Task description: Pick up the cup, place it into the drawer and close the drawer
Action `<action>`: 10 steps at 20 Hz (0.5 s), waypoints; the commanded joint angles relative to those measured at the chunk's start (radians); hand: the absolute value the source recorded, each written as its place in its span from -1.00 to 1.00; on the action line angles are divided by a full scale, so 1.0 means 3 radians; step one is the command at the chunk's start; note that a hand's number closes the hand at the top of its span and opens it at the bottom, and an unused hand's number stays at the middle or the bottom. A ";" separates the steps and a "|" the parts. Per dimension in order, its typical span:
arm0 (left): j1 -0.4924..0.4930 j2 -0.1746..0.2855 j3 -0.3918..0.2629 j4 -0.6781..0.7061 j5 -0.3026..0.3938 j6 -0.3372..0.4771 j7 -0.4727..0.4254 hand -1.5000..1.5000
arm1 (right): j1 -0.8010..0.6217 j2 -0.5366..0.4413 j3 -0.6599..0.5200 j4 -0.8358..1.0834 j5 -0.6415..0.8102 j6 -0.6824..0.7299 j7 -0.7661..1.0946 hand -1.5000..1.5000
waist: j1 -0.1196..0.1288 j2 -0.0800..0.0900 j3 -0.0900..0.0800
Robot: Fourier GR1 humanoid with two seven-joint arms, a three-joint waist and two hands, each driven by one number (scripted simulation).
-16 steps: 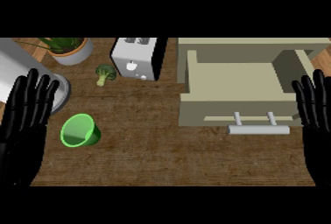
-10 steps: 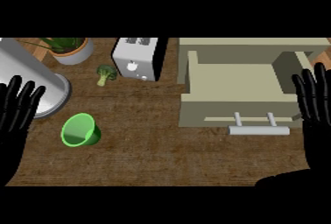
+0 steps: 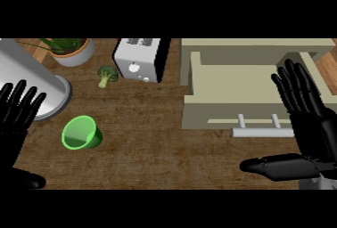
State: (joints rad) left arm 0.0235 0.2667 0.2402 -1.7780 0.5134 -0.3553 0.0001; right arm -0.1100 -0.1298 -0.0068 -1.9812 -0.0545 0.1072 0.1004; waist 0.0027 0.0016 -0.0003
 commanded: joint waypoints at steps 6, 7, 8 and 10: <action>-0.0418 0.0110 0.0133 0.1118 -0.0385 -0.0162 -0.0318 -1.00 | -0.0314 -0.0007 -0.0145 0.0448 -0.0029 0.0086 -0.0240 -1.00 | -0.0015 0.0003 0.0000; -0.0225 0.0146 0.0212 0.1183 -0.0425 -0.0309 -0.0495 -1.00 | -0.0073 -0.0135 -0.0206 0.0046 -0.0193 0.0216 0.0004 -1.00 | -0.0023 -0.0003 0.0000; -0.0224 0.0149 0.0226 0.1337 -0.0432 -0.0389 -0.0583 -1.00 | -0.0119 -0.0071 -0.0167 0.0192 -0.0095 0.0172 -0.0145 -1.00 | -0.0016 -0.0002 0.0000; -0.0410 0.0188 0.0230 0.1814 -0.0628 -0.0415 -0.0833 -1.00 | -0.0441 -0.0140 -0.0254 0.0402 -0.0143 0.0156 0.0025 -1.00 | -0.0018 0.0005 -0.0002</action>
State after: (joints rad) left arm -0.0711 0.3089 0.2941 -1.4038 0.3887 -0.4409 -0.1486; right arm -0.1744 -0.1493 -0.0515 -1.9156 -0.0819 0.1429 0.0913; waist -0.0032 0.0019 -0.0005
